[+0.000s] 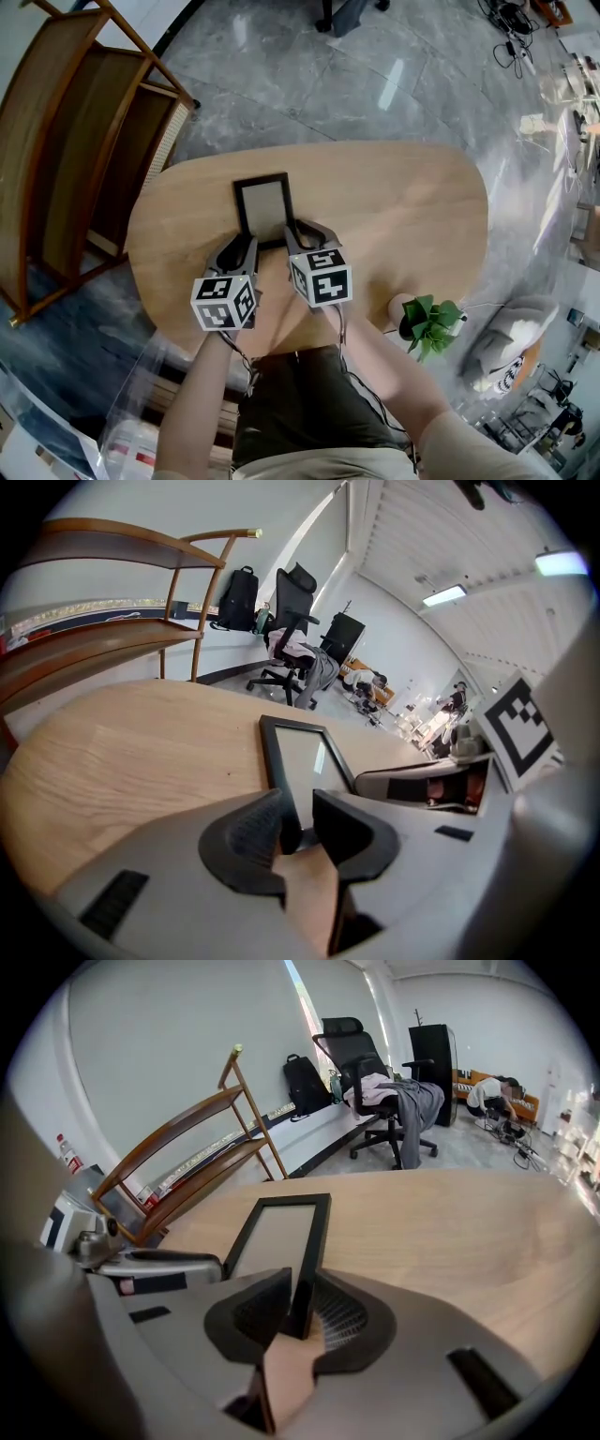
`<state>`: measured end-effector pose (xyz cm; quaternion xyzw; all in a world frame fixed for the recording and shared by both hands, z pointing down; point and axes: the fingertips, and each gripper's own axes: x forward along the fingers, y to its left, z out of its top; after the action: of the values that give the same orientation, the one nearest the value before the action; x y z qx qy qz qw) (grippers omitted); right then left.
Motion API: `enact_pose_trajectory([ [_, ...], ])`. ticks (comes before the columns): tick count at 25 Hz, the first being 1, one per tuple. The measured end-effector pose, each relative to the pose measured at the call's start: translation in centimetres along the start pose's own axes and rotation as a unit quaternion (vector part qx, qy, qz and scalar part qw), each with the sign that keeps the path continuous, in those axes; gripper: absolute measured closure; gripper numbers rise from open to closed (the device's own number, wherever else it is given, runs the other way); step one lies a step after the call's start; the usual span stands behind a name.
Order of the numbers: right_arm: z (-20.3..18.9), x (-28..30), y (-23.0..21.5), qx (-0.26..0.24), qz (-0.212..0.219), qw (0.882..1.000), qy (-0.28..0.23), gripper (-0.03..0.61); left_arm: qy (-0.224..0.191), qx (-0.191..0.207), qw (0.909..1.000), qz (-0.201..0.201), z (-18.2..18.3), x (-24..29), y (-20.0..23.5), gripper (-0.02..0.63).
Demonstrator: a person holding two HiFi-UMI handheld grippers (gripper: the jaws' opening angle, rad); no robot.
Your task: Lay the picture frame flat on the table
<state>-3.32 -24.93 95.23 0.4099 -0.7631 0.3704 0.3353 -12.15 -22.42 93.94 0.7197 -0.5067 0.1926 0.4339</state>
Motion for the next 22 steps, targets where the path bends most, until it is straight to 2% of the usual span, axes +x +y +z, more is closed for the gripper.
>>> enact_pose_trajectory([
  [6,1.8,-3.3,0.6,-0.001,0.001,1.0,-0.025,0.523,-0.019,0.025,0.9995,-0.008,2.4,-2.4,-2.0,0.531],
  [10,3.7,-7.3,2.0,0.002,0.006,0.999,-0.049,0.551,-0.043,0.038,0.9983,-0.011,5.0,-6.3,-3.9,0.554],
  [15,8.4,-13.8,3.8,-0.006,0.011,0.995,-0.1,0.56,-0.093,0.06,0.9938,-0.01,10.3,-12.0,-7.0,0.571],
  [22,14.5,-24.9,7.9,-0.034,0.025,0.987,-0.154,0.564,-0.126,0.082,0.9883,-0.025,15.8,-20.3,-12.2,0.588],
])
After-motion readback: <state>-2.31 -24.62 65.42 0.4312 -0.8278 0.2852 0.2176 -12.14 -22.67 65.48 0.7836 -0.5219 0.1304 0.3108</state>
